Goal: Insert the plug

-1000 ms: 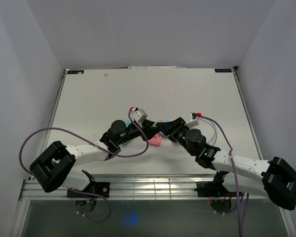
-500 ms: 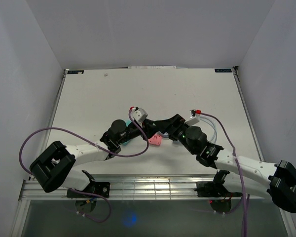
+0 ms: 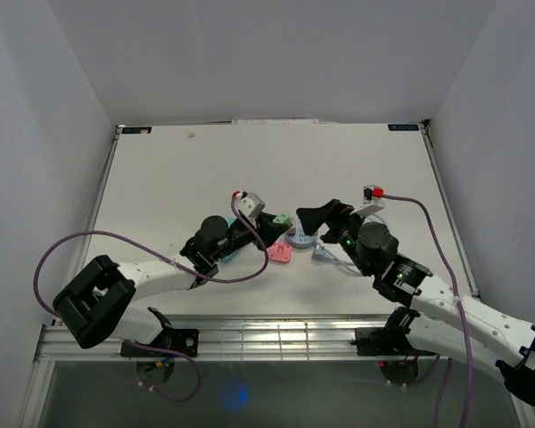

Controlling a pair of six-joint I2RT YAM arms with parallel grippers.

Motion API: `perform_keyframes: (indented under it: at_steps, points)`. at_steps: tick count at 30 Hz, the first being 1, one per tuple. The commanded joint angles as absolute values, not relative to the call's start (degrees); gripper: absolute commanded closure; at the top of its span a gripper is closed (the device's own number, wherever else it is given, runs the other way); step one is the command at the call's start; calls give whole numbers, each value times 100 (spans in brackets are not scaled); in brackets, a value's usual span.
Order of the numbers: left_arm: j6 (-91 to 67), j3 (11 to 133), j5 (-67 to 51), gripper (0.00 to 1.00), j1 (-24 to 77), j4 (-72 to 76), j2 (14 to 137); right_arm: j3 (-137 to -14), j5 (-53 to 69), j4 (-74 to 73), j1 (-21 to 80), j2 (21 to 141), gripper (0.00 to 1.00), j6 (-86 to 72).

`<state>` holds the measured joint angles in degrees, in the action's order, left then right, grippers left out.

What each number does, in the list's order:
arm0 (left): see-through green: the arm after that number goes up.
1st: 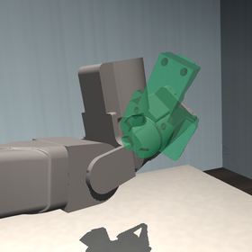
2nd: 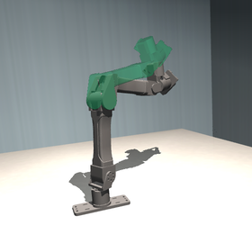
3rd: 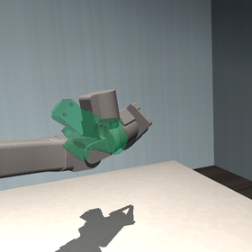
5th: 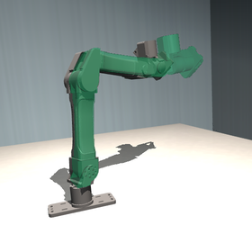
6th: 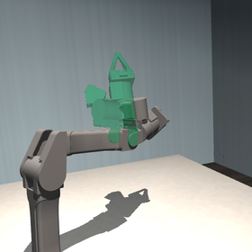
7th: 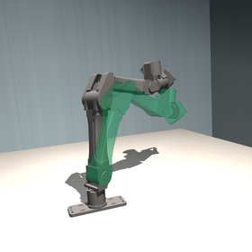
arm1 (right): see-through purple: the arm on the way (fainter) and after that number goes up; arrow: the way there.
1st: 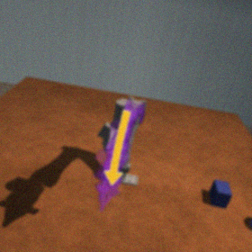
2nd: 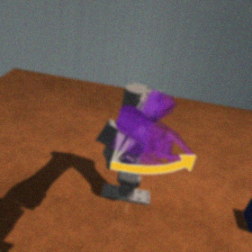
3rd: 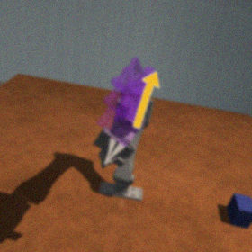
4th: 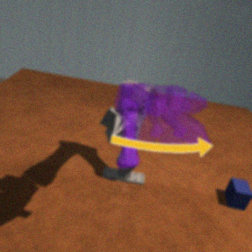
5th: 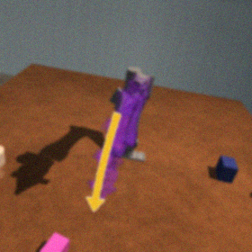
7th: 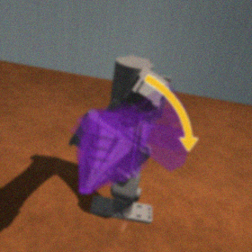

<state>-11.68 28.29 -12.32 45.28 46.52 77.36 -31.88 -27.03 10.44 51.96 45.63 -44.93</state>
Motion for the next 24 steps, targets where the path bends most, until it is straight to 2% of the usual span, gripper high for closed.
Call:
perform_keyframes:
  at_steps: [1,6,11,16,24]
  points:
    - [-1055,2813,-609,100,4518,4658,7453,-3217,-2769,1055,4984,4473,3,-3361]
    - [-888,2699,138,100,4518,4650,7348,-3217,-2190,1151,4441,4754,0,-2813]
    - [-808,2505,1437,100,4509,4457,6786,-3067,-792,1651,3921,5114,2,-2804]
    - [-659,2540,1933,100,4500,4184,6671,-3042,-659,2020,3788,5616,4,-2479]
    - [-115,2268,2506,100,4482,4570,7101,-1978,-527,3576,3709,5967,3,-2338]
